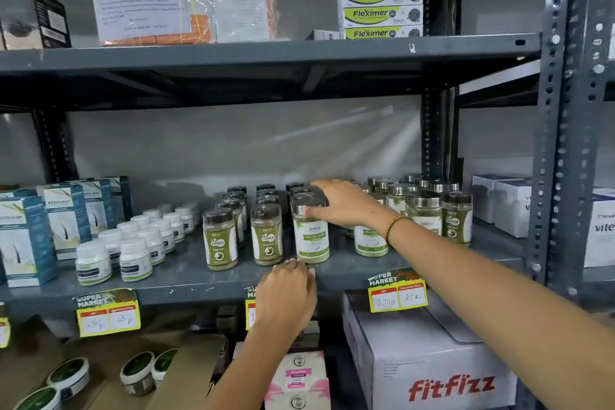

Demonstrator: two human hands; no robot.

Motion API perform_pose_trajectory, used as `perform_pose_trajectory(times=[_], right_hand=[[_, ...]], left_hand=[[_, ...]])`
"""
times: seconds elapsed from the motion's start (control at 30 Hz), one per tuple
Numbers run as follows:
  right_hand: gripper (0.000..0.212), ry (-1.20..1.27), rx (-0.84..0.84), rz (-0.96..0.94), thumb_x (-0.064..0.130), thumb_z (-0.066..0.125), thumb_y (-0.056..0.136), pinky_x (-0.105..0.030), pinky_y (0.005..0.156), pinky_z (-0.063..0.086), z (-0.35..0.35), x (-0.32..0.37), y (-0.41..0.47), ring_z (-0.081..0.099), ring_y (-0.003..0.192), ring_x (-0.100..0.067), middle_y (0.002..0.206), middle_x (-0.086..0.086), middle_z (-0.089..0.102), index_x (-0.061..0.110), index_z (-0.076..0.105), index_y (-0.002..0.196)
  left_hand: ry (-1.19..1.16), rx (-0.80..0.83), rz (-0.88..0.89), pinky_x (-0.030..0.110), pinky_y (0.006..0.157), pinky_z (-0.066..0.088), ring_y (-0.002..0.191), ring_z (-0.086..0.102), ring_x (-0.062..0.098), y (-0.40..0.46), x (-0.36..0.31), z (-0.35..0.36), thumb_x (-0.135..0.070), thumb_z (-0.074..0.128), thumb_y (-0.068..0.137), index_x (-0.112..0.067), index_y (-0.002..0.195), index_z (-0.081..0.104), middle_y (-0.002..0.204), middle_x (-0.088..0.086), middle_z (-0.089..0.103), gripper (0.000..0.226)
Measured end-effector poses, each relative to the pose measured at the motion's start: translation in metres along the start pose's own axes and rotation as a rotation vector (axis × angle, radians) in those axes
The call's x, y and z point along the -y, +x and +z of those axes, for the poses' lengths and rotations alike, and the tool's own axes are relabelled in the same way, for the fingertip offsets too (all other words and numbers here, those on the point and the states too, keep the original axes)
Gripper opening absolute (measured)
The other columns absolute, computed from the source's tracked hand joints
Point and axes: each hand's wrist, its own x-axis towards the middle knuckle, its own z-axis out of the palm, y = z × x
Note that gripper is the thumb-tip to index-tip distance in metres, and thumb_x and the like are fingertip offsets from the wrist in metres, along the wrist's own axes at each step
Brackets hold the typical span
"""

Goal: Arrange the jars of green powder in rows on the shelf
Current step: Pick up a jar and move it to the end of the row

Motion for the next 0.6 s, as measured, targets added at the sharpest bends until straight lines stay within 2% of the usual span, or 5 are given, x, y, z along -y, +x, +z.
perform_pose_trajectory(times=[0.1, 0.17, 0.23, 0.37, 0.6], right_hand=[[0.08, -0.062, 0.033, 0.033, 0.068, 0.056, 0.083, -0.043, 0.097, 0.048, 0.006, 0.0, 0.008, 0.056, 0.125, -0.034, 0.135, -0.012, 0.061, 0.013, 0.05, 0.14], [0.072, -0.066, 0.063, 0.041, 0.072, 0.055, 0.081, -0.037, 0.082, 0.049, 0.01, 0.0, 0.013, 0.064, 0.108, -0.033, 0.106, -0.01, 0.068, 0.011, 0.061, 0.119], [0.068, -0.043, 0.059, 0.043, 0.074, 0.056, 0.078, -0.035, 0.074, 0.048, 0.012, -0.002, 0.017, 0.065, 0.096, -0.03, 0.092, -0.005, 0.066, 0.011, 0.063, 0.102], [0.073, 0.006, 0.042, 0.073, 0.073, 0.064, 0.072, -0.041, 0.083, 0.054, 0.013, -0.002, 0.023, 0.065, 0.093, -0.027, 0.096, -0.007, 0.072, 0.006, 0.07, 0.102], [0.065, 0.041, -0.025, 0.059, 0.067, 0.072, 0.067, -0.038, 0.068, 0.05, 0.005, -0.001, 0.015, 0.062, 0.068, -0.022, 0.069, -0.004, 0.066, 0.004, 0.069, 0.084]], left_hand=[[-0.017, -0.029, -0.007, 0.033, 0.082, 0.05, 0.097, 0.062, 0.018, 0.003, -0.004, 0.009, -0.038, 0.026, 0.095, -0.017, 0.101, 0.059, 0.105, 0.001, 0.067, 0.039], [-0.032, -0.02, -0.022, 0.035, 0.095, 0.047, 0.112, 0.058, 0.019, 0.003, -0.005, 0.016, -0.038, 0.024, 0.096, -0.014, 0.113, 0.059, 0.12, 0.005, 0.065, 0.045], [-0.026, -0.021, -0.039, 0.036, 0.107, 0.039, 0.125, 0.051, 0.02, 0.003, -0.005, 0.022, -0.039, 0.022, 0.097, -0.012, 0.125, 0.055, 0.133, 0.008, 0.058, 0.05], [-0.009, -0.052, -0.03, 0.035, 0.111, 0.033, 0.13, 0.047, 0.019, 0.002, -0.004, 0.026, -0.039, 0.021, 0.097, -0.01, 0.131, 0.051, 0.138, 0.008, 0.055, 0.054], [0.003, -0.046, -0.002, 0.035, 0.113, 0.031, 0.13, 0.045, 0.02, -0.001, -0.003, 0.025, -0.038, 0.019, 0.098, -0.009, 0.134, 0.049, 0.138, 0.009, 0.054, 0.055]])
